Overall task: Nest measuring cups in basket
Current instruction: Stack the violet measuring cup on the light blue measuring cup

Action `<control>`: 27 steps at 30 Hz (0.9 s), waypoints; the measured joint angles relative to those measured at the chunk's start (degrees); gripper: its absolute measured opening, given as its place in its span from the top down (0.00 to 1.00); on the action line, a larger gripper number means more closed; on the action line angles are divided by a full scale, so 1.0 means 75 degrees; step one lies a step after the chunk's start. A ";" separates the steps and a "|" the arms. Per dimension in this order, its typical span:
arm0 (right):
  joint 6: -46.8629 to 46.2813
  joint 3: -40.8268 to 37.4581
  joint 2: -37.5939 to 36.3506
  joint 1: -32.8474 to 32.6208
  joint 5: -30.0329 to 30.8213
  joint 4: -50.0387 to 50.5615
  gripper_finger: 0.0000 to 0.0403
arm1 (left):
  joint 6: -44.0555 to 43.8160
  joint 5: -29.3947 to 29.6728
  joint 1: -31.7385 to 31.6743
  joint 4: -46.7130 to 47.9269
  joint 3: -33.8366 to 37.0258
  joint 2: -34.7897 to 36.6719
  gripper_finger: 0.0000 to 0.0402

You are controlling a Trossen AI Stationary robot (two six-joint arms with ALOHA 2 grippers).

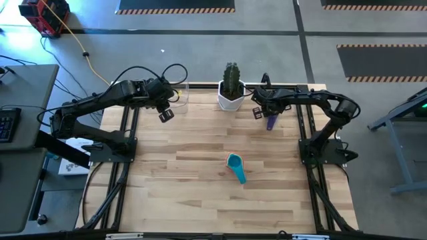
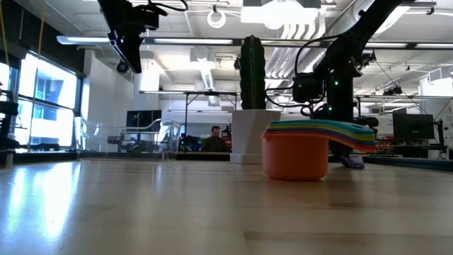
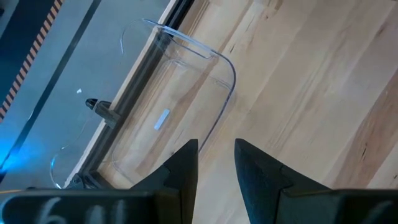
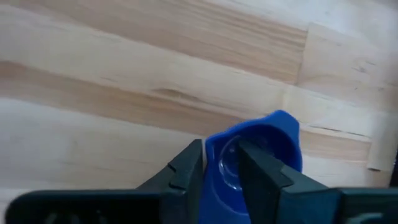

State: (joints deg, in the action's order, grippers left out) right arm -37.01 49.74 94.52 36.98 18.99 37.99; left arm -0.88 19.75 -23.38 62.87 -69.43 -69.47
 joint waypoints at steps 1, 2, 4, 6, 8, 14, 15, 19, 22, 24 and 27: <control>0.0000 0.0000 0.0000 0.0046 0.0001 0.0004 0.79 | 0.0000 0.0001 -0.0002 0.0000 0.0000 0.0000 0.76; 0.0000 0.0000 0.0000 0.0088 0.0001 0.0003 0.81 | 0.0002 0.0008 0.0000 0.0000 0.0000 0.0000 0.76; 0.0001 0.0000 0.0000 0.0162 -0.0038 0.0002 0.86 | 0.0002 0.0034 -0.0002 0.0000 0.0000 0.0000 0.76; 0.0109 0.0000 0.0000 0.0230 -0.0146 0.0002 0.91 | 0.0003 0.0042 -0.0001 0.0000 0.0000 0.0000 0.76; 0.0250 0.0003 0.0000 0.0263 -0.0176 0.0002 0.97 | 0.0003 0.0047 -0.0001 0.0000 0.0000 0.0000 0.76; 0.0341 0.0009 0.0000 0.0270 -0.0185 0.0011 0.98 | 0.0003 0.0055 -0.0001 0.0000 0.0000 0.0000 0.76; 0.0344 0.0009 -0.0009 0.0270 -0.0189 0.0030 0.99 | 0.0004 0.0055 -0.0001 0.0000 0.0000 0.0000 0.76; 0.0319 0.0009 -0.0150 0.0190 -0.0234 0.0271 0.99 | 0.0006 0.0055 -0.0002 0.0000 0.0000 0.0000 0.76; 0.0041 0.0009 -0.0453 -0.0039 -0.0299 0.0511 1.00 | 0.0003 0.0055 -0.0002 0.0000 -0.0001 0.0000 0.76; -0.0223 0.0009 -0.0714 -0.0242 -0.0253 0.0634 1.00 | -0.0016 0.0055 0.0001 0.0000 0.0000 0.0000 0.76; -0.0527 0.0009 -0.1075 -0.0559 -0.0190 0.0789 1.00 | -0.0068 0.0055 -0.0002 0.0000 -0.0003 0.0000 0.76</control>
State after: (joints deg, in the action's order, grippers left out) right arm -40.97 49.80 86.46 32.78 17.57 43.90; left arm -1.40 20.16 -23.40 62.88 -69.45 -69.47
